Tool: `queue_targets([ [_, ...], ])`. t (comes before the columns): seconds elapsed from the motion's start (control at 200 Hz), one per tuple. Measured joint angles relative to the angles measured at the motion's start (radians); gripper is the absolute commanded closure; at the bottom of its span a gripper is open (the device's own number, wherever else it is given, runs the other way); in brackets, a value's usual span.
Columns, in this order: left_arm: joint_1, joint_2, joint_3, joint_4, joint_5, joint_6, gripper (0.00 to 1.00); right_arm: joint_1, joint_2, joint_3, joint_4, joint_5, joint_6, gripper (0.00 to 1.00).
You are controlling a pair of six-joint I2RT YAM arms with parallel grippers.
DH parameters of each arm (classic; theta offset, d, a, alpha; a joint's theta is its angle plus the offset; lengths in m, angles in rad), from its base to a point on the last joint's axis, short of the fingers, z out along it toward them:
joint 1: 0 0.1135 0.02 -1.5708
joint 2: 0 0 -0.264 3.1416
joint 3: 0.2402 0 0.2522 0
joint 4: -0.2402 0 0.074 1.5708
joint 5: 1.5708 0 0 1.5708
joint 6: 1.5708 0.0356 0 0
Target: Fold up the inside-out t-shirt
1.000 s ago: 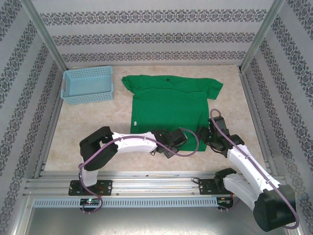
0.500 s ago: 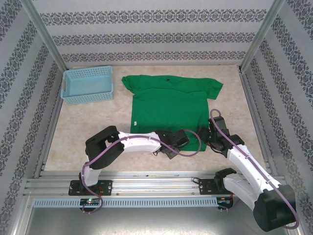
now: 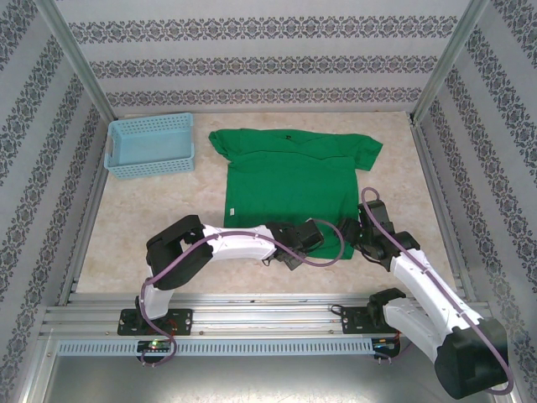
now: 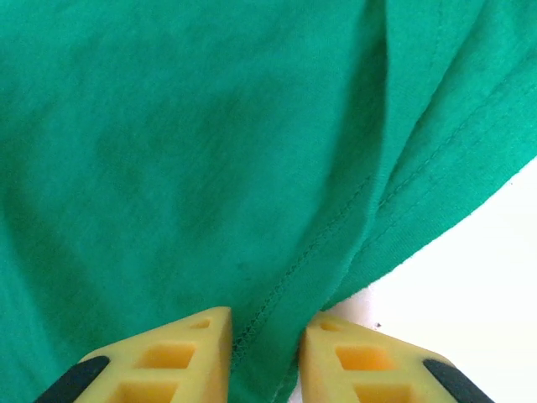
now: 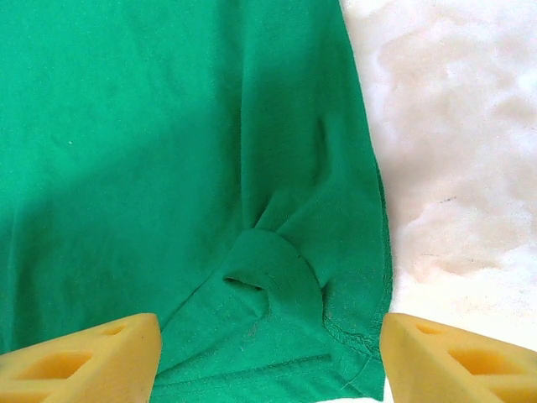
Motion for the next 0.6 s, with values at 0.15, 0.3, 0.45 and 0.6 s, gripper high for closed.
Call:
queue_targets([
  [0.15,0.002,0.000,0.000,0.002,0.000,-0.003,0.76,0.000,-0.008,0.000,-0.002,0.000,0.000,0.30],
  [0.3,0.006,-0.003,0.000,0.005,0.008,-0.008,0.69,0.000,-0.014,0.000,-0.002,0.000,0.000,0.29],
  [0.45,0.010,-0.006,0.000,0.011,0.019,-0.008,0.69,0.000,-0.020,-0.003,-0.008,0.000,0.000,0.29],
  [0.6,0.012,-0.006,0.000,0.011,0.028,-0.010,0.67,0.000,-0.024,-0.008,-0.013,0.000,0.000,0.29],
])
